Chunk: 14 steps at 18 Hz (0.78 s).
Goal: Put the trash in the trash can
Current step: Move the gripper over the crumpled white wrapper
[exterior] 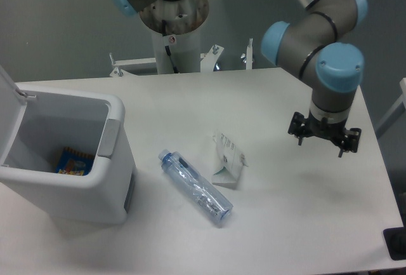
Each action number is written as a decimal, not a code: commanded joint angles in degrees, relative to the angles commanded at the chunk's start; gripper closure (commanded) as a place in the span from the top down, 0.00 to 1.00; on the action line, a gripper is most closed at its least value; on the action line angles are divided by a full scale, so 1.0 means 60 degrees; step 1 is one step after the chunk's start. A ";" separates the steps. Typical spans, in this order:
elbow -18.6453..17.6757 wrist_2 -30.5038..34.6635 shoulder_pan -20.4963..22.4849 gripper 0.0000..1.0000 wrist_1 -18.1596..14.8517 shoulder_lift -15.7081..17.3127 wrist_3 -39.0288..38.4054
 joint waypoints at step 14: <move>-0.1320 0.0088 -0.1332 1.00 0.0164 0.0308 -0.1667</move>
